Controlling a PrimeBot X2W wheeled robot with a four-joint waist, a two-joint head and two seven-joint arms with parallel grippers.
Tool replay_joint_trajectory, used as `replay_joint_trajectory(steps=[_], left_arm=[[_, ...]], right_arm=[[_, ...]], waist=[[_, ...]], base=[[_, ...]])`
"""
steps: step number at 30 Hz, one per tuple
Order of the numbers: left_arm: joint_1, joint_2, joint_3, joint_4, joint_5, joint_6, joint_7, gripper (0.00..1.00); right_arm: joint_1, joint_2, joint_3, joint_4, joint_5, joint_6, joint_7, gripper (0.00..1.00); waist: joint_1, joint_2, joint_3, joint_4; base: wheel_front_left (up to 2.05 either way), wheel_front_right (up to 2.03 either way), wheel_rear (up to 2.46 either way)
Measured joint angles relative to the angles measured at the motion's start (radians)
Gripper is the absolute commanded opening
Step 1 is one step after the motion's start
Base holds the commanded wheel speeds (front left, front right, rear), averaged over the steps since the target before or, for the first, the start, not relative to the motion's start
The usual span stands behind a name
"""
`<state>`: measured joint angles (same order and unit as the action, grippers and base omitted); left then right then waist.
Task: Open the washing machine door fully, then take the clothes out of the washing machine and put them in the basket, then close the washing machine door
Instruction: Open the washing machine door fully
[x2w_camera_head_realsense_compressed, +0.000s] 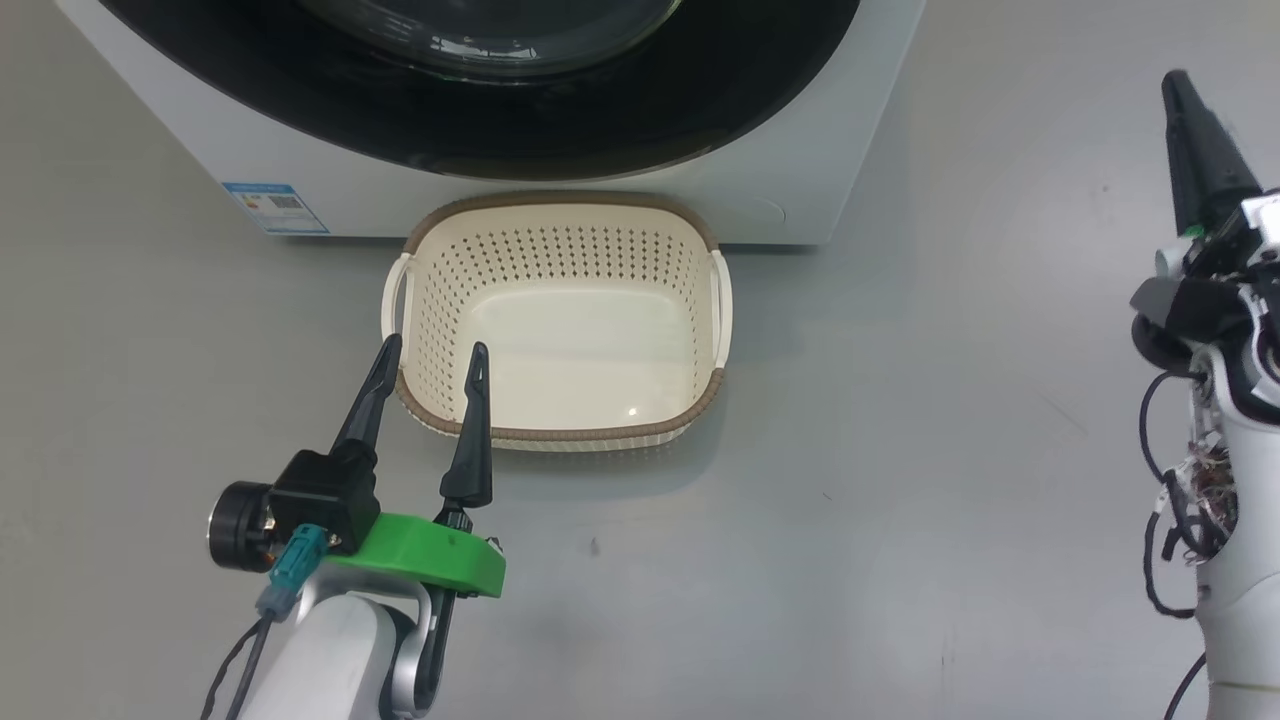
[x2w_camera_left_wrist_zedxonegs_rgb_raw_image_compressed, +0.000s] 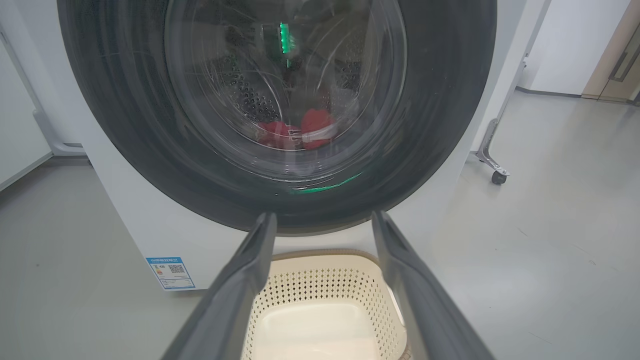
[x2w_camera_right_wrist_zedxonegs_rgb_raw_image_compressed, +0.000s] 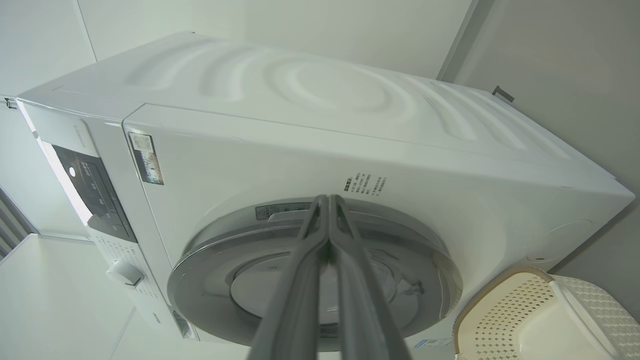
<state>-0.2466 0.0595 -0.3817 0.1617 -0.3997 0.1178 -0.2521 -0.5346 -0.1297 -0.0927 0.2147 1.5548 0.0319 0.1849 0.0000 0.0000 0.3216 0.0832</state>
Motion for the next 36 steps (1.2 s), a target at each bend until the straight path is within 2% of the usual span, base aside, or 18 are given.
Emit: replay_joint_trajectory(steps=[9, 13, 22, 28, 36], left_arm=[[-0.051, -0.01, -0.03, -0.003, 0.006, 0.0, 0.0, 1.0], [-0.07, -0.013, -0.039, -0.004, 0.006, 0.0, 0.0, 1.0], [-0.106, -0.018, -0.067, -0.004, 0.006, -0.002, 0.0, 1.0], [-0.138, -0.021, -0.084, -0.012, 0.01, -0.006, 0.0, 1.0], [-0.155, -0.023, -0.103, -0.016, -0.001, -0.006, 0.0, 1.0]], right_arm=[[-0.13, -0.09, 0.012, 0.038, 0.047, -0.045, 0.146, 0.0], [-0.182, -0.11, 0.03, 0.056, 0.057, -0.07, 0.2, 0.0], [-0.296, -0.156, 0.044, 0.108, 0.051, -0.113, 0.251, 0.0], [-0.374, -0.178, 0.066, 0.134, 0.035, -0.132, 0.272, 0.0], [-0.458, -0.188, 0.099, 0.177, 0.021, -0.138, 0.305, 0.0]], waist=[[0.0, 0.0, 0.087, 0.043], [0.0, 0.0, 0.117, 0.066], [0.0001, 0.0, 0.173, 0.115], [0.0, 0.0, 0.209, 0.145], [0.0001, 0.0, 0.25, 0.184]], base=[[0.0, 0.0, 0.0], [0.0, 0.0, 0.0], [0.0, 0.0, 0.0], [0.0, 0.0, 0.0], [0.0, 0.0, 0.0]])
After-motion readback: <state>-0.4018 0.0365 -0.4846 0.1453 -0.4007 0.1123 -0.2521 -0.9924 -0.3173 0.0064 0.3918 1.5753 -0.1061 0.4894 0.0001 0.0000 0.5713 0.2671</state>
